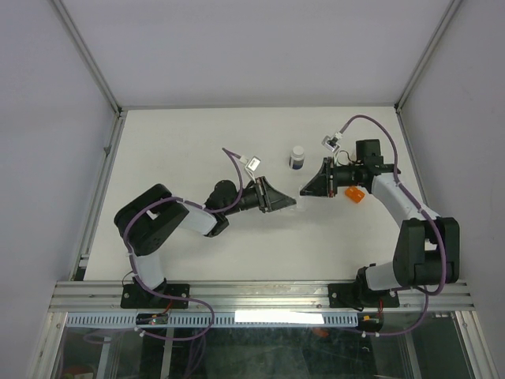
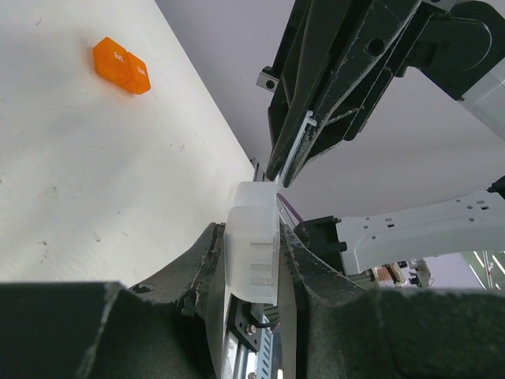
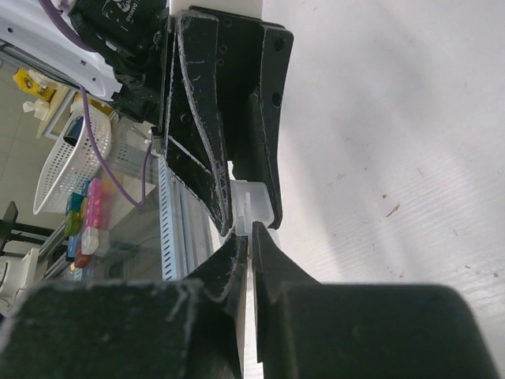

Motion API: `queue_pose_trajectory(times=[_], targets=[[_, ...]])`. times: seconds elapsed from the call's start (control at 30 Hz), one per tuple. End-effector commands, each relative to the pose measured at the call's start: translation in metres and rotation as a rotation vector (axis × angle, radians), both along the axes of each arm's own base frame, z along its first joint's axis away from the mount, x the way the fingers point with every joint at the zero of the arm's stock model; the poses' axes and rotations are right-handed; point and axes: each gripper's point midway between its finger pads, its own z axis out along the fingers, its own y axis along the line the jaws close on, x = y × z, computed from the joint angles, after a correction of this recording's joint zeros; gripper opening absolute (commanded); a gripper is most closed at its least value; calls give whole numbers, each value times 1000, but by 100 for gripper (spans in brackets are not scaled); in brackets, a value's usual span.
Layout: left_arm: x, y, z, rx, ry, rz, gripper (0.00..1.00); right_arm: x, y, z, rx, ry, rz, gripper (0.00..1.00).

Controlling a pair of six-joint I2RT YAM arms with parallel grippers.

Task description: Sort the pills into containers

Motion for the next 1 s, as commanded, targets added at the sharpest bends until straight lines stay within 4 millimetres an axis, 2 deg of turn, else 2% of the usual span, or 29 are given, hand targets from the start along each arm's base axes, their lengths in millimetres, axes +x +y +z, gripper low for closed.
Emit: queue_pose_trajectory(times=[0.0,0.1,0.23,0.4,0.47,0.7,0.97], targets=[[4,14,20,-49,-53,43,34,0,0,4,34,-49,24,3],[6,25,14,-9,-53,93,54,2,-1,-3,14,-53,17,3],[8,40,6,68,-77,156,66,12,-8,-30,-94,-88,-21,3],[13,61,-16,240,-155,221,67,25,-18,-65,-211,-70,-55,3],[12,70,-15,266,-198,236,68,29,-21,-77,-246,-40,-65,4],[6,102,2,271,-343,311,71,37,-30,-109,-334,60,-78,7],[-3,113,20,223,-449,314,71,40,-33,-124,-363,130,-86,13]])
